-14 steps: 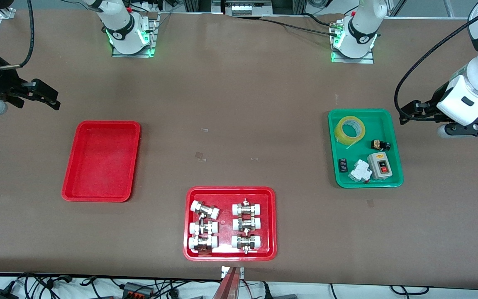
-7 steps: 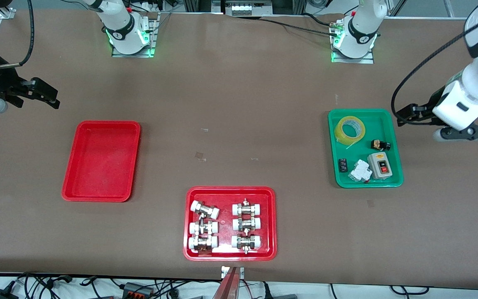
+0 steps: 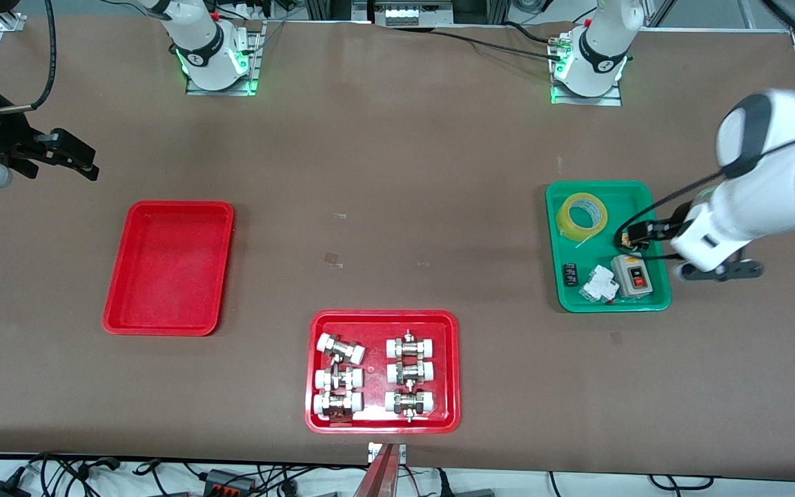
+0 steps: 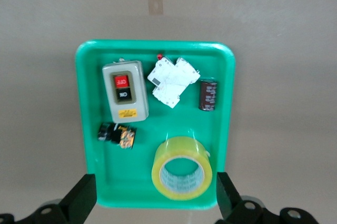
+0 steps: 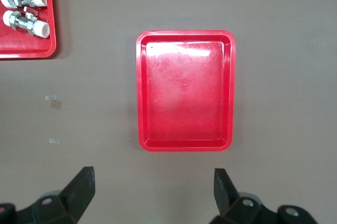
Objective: Left arm passes tape to right arm into tray
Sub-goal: 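Lower the left gripper and grasp the yellow tape roll by its rim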
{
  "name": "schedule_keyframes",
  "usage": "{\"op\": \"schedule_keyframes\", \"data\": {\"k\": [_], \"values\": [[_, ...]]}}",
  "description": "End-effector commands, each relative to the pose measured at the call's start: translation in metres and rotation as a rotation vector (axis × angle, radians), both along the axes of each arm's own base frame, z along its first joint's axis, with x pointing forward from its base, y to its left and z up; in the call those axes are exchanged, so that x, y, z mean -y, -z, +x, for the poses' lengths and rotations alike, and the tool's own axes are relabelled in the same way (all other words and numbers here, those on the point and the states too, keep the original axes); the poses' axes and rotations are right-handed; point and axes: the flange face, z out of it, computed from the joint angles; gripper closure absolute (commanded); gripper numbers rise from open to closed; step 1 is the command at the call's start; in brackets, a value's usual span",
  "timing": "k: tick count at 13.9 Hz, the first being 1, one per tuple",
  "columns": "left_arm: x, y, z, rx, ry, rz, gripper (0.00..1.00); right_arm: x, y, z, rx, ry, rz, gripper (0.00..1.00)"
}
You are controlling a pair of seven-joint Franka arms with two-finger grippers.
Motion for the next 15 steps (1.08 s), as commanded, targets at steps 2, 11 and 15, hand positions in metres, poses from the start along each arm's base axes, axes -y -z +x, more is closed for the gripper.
{"op": "schedule_keyframes", "data": {"k": [2,11,15], "values": [[-0.006,0.057,-0.054,0.014,-0.002,-0.007,0.00,0.003,-0.002,-0.004,-0.006,-0.015,-0.009,0.00],[-0.004,0.127,-0.112,-0.070,0.008,-0.001,0.00,0.003,0.001,-0.003,-0.007,-0.015,-0.007,0.00],[-0.004,0.156,-0.120,-0.047,0.008,-0.008,0.00,0.003,0.001,-0.003,-0.007,-0.015,-0.009,0.00]]}}
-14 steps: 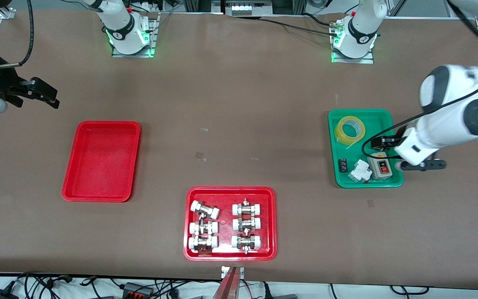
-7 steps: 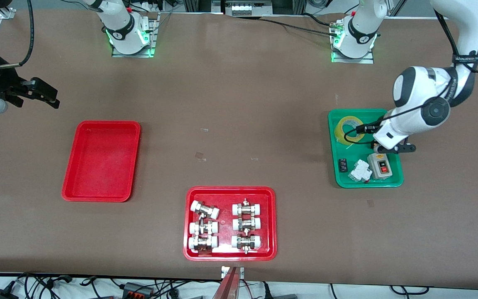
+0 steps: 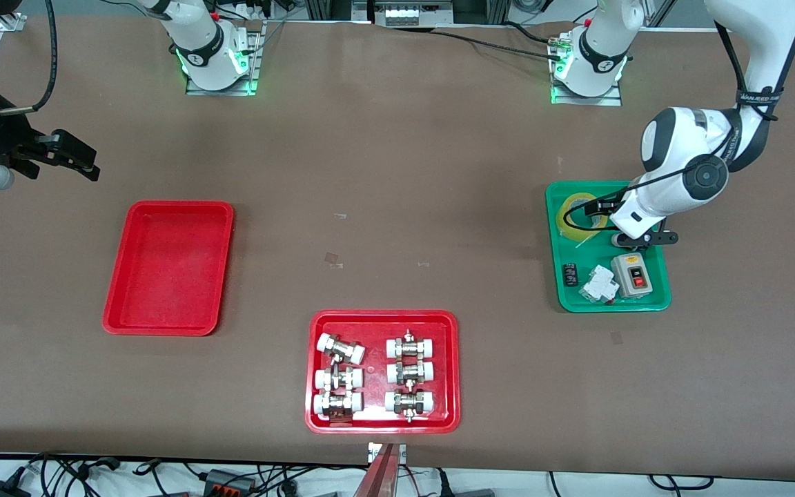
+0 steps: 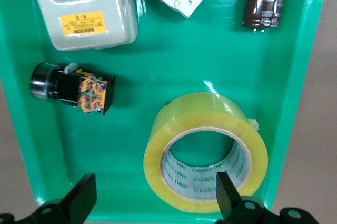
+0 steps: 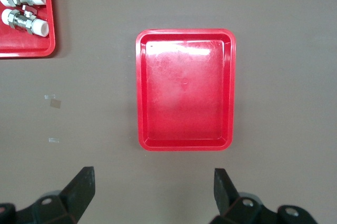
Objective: Left arm passes tape to right arm into tray
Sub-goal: 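Lower the left gripper and grasp the yellow tape roll by its rim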
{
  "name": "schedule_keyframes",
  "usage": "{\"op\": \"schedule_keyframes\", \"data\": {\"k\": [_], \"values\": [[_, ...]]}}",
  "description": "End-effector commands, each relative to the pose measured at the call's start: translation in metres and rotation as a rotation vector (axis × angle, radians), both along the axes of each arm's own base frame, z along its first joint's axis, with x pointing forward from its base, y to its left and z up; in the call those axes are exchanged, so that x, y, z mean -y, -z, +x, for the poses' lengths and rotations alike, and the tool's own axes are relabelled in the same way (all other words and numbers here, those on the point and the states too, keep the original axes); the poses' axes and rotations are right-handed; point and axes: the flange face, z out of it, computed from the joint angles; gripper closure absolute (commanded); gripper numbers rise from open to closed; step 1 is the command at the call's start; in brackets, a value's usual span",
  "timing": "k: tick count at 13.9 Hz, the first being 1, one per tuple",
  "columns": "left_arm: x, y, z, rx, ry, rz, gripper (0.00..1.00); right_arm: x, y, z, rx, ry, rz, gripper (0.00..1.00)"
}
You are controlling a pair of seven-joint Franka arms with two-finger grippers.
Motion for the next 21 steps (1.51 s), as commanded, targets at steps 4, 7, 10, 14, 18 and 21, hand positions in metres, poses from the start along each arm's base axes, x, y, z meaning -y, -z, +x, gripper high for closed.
{"op": "schedule_keyframes", "data": {"k": [4,7,10,14,18,21], "values": [[-0.002,0.029,-0.018,0.041,-0.014,-0.016,0.00,0.003,-0.002,-0.003,-0.002,-0.016,-0.007,0.00],[-0.002,0.032,-0.020,0.034,-0.014,-0.017,0.08,0.002,-0.002,-0.003,-0.002,-0.017,-0.007,0.00],[-0.001,0.033,-0.022,0.033,-0.039,-0.010,0.49,0.002,-0.001,-0.003,-0.002,-0.017,-0.007,0.00],[-0.001,0.027,-0.022,0.035,-0.042,-0.007,0.99,0.002,-0.001,-0.003,-0.002,-0.017,-0.007,0.00],[-0.002,-0.025,-0.018,0.020,-0.036,0.011,0.99,0.002,-0.001,-0.003,-0.002,-0.017,-0.007,0.00],[0.001,-0.085,0.003,0.039,-0.036,0.016,0.99,0.002,-0.001,-0.003,-0.001,-0.017,-0.005,0.00]]}}
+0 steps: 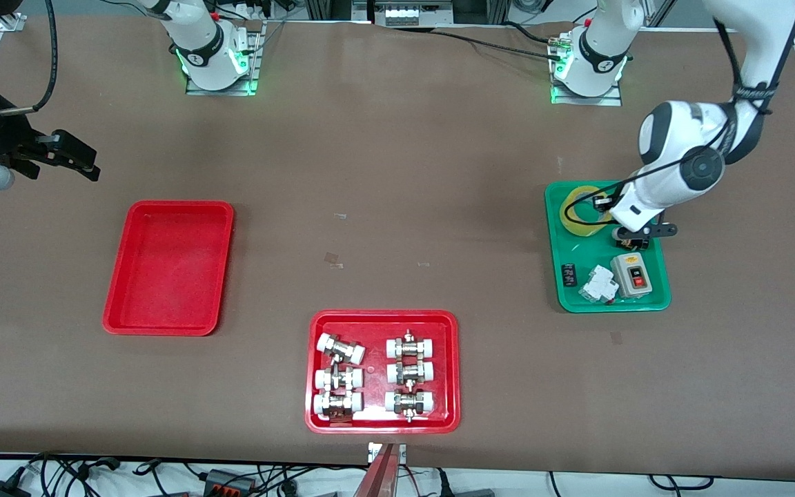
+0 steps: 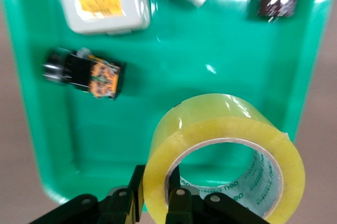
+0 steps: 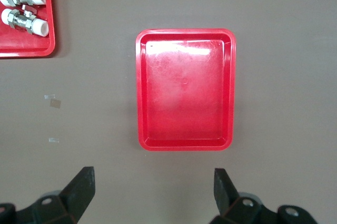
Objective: Left arm passes tape to right arm into tray
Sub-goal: 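Lift the tape with the left gripper while the right gripper reaches toward it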
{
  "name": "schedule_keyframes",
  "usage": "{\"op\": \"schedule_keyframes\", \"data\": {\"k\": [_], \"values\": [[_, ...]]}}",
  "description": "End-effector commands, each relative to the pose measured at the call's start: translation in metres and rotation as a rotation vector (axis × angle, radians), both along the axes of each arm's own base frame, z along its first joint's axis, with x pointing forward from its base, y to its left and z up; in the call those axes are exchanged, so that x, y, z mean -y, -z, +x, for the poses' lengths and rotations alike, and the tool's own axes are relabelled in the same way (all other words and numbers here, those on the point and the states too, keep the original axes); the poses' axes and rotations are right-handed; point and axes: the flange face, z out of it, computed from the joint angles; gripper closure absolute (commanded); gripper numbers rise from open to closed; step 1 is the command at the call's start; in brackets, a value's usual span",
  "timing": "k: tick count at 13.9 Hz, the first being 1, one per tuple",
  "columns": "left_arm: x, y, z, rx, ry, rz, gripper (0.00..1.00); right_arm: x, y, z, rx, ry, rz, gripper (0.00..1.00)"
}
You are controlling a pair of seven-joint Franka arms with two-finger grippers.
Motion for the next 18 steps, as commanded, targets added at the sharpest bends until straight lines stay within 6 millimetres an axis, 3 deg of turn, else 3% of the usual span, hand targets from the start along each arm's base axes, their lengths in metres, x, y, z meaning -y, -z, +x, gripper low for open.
{"op": "schedule_keyframes", "data": {"k": [1,3,5,8,10,14,15,17,18], "values": [[0.012,-0.077,0.024,0.016,0.000,-0.007,0.99,0.003,-0.001,-0.003,0.002,-0.016,-0.005,0.00],[0.052,-0.117,0.046,0.024,-0.020,-0.053,0.99,0.003,-0.001,-0.003,0.001,-0.011,-0.007,0.00],[0.088,-0.143,0.073,0.075,-0.028,-0.107,0.99,0.005,0.004,-0.001,-0.016,0.000,-0.010,0.00],[0.147,-0.160,0.128,0.140,-0.082,-0.286,0.99,0.008,0.009,0.000,-0.030,-0.005,-0.017,0.00],[0.190,-0.167,0.151,0.134,-0.253,-0.330,0.99,0.014,0.019,0.003,-0.048,0.004,-0.010,0.00],[0.259,-0.135,0.152,-0.022,-0.522,-0.360,1.00,0.011,0.036,0.003,-0.121,0.000,0.049,0.00],[0.273,-0.137,0.150,-0.031,-0.535,-0.389,1.00,0.009,0.043,0.003,-0.152,-0.019,0.118,0.00],[0.303,-0.158,0.140,0.025,-0.517,-0.432,1.00,0.010,0.056,0.005,-0.198,-0.088,0.237,0.00],[0.311,-0.158,0.137,0.026,-0.506,-0.434,1.00,0.010,0.059,0.005,-0.207,-0.100,0.306,0.00]]}}
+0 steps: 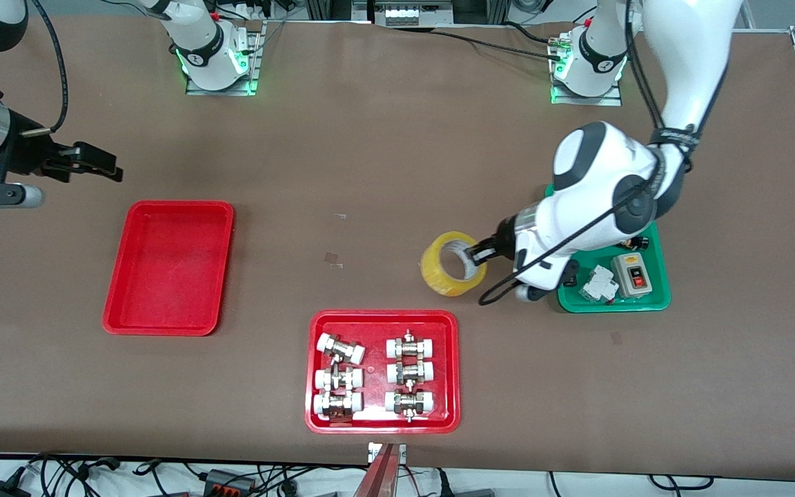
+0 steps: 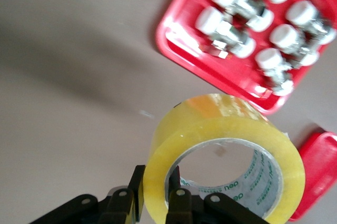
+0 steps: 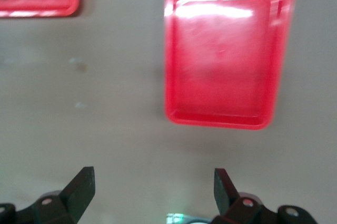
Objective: Left arm passes tape to right arm into tray
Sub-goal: 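Lift the tape with the left gripper while the right gripper reaches toward it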
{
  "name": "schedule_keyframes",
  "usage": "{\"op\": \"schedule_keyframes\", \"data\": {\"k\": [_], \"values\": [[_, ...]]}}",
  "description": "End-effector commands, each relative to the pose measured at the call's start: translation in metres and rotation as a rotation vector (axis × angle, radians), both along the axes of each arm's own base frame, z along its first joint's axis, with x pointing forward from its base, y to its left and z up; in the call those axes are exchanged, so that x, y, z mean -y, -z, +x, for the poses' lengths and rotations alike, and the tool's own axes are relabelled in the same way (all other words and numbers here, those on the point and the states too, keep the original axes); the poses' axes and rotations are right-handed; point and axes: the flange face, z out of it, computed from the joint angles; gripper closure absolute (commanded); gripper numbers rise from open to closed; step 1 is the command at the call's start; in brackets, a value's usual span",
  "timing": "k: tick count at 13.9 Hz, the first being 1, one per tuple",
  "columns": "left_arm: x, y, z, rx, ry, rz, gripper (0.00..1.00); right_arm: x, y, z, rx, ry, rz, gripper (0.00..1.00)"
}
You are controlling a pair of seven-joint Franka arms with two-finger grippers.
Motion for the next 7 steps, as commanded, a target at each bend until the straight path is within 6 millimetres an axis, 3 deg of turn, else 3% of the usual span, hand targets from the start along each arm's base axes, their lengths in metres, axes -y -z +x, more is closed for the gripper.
{"op": "schedule_keyframes", "data": {"k": [1,3,5,7], "values": [[0.018,-0.008,0.004,0.028,-0.018,-0.045,1.00,0.007,0.015,0.004,-0.039,-0.024,0.163,0.00],[0.045,0.011,0.000,0.025,-0.039,-0.086,1.00,-0.001,0.034,0.017,-0.059,0.003,0.294,0.00],[0.057,0.014,-0.002,-0.129,-0.215,-0.255,0.98,-0.016,0.058,0.035,-0.071,0.049,0.444,0.00],[0.062,0.017,0.005,-0.102,-0.301,-0.311,0.98,-0.036,0.083,0.054,-0.040,0.068,0.544,0.00]]}}
